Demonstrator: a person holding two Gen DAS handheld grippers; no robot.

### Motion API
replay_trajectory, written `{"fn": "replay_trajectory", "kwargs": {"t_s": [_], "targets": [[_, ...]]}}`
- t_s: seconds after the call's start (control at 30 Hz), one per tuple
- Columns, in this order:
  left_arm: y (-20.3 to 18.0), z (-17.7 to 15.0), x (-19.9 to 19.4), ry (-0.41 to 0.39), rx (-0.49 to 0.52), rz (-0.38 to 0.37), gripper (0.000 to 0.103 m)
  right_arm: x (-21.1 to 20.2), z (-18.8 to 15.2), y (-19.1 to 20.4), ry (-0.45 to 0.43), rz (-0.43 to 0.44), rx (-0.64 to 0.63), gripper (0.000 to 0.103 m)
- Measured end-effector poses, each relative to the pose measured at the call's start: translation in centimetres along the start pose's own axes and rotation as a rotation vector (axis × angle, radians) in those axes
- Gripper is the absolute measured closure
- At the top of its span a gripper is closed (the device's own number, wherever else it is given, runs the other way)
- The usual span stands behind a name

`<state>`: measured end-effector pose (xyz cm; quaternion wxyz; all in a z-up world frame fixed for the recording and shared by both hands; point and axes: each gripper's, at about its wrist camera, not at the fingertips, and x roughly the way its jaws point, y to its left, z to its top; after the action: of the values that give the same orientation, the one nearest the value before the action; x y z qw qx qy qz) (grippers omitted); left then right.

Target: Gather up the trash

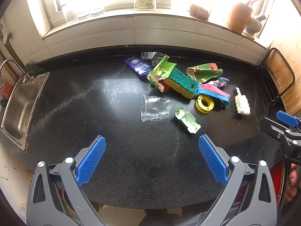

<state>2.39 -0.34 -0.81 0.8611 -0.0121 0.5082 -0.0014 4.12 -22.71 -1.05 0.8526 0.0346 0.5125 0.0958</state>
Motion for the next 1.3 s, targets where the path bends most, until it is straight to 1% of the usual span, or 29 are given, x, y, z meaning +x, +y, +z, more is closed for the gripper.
{"fn": "replay_trajectory", "kwargs": {"t_s": [0.97, 1.17, 1.3], "targets": [[-0.1, 0.0, 1.0, 0.013, -0.001, -0.003, 0.007, 0.3, 0.0, -0.1, 0.003, 0.003, 0.002, 0.006], [-0.1, 0.5, 1.7, 0.027, -0.001, -0.007, 0.007, 1.4, -0.1, -0.6, 0.013, 0.010, 0.004, 0.006], [0.2, 1.1, 3.7, 0.026, -0.011, -0.006, 0.007, 3.2, 0.3, -1.3, 0.018, 0.005, -0.003, 0.006]]}}
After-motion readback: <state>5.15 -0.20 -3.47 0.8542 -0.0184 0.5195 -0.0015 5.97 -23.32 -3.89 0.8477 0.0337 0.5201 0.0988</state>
